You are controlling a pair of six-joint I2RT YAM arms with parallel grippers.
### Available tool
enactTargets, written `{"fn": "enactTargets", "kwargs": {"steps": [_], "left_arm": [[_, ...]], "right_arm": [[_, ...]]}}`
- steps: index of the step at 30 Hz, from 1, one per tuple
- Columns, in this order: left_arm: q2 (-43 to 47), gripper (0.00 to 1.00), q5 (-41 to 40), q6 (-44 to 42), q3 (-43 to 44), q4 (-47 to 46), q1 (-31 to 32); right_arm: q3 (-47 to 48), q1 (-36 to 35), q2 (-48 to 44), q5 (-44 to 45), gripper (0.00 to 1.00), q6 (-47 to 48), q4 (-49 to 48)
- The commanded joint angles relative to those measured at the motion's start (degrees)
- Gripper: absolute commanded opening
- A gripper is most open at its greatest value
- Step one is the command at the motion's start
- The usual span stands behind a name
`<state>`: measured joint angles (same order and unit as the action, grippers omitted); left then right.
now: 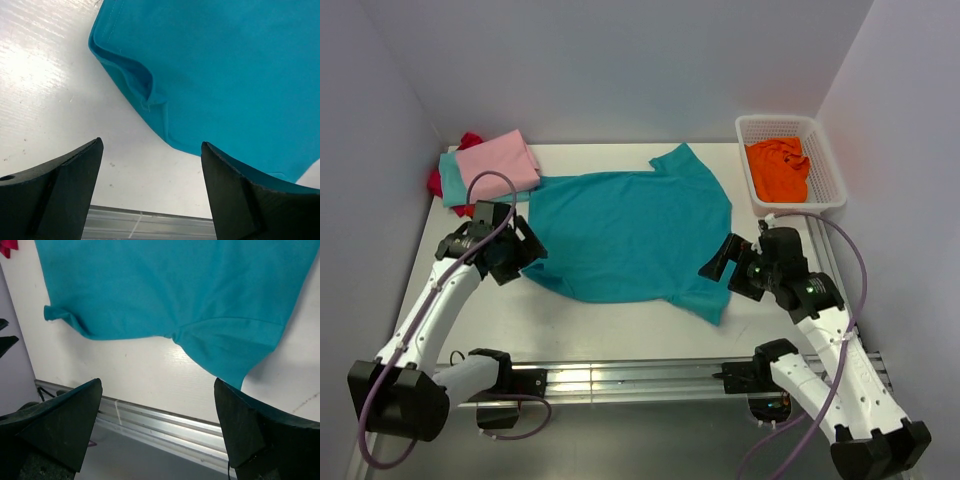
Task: Fold and stack the t-shirts
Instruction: Flatten out the tshirt
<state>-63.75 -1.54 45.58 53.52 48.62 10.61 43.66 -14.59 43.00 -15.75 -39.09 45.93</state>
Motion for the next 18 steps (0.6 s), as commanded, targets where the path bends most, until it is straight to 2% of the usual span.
{"fn": "enactTargets", "kwargs": {"steps": [1, 5, 8, 14, 18], "left_arm": [[1.6, 0.83, 1.0, 1.5, -0.1, 3.9, 0.2], [7.7, 0.79, 2.5, 2.1, -3.1, 3.9, 1.0], [9.3, 0.69, 3.6, 2.5, -6.7, 2.9, 1.1], [9.4, 0.42, 5.4, 3.3, -11.7, -0.6, 1.6], [8.5, 0.37, 6.2, 3.6, -11.9, -2.0, 1.7]], "right_arm": [[-0.1, 0.0, -1.9, 0.6, 1.0, 1.0, 6.6], [-4.5, 0.0, -4.4, 0.8, 0.98, 1.1, 8.2], [-7.5, 0.0, -5.6, 1.3, 0.96, 1.2, 10.0], [-13.5, -0.6, -4.2, 0.2, 0.93, 0.5, 8.3], [-17.2, -2.0, -1.3, 1.4, 0.91, -0.7, 3.6]]}}
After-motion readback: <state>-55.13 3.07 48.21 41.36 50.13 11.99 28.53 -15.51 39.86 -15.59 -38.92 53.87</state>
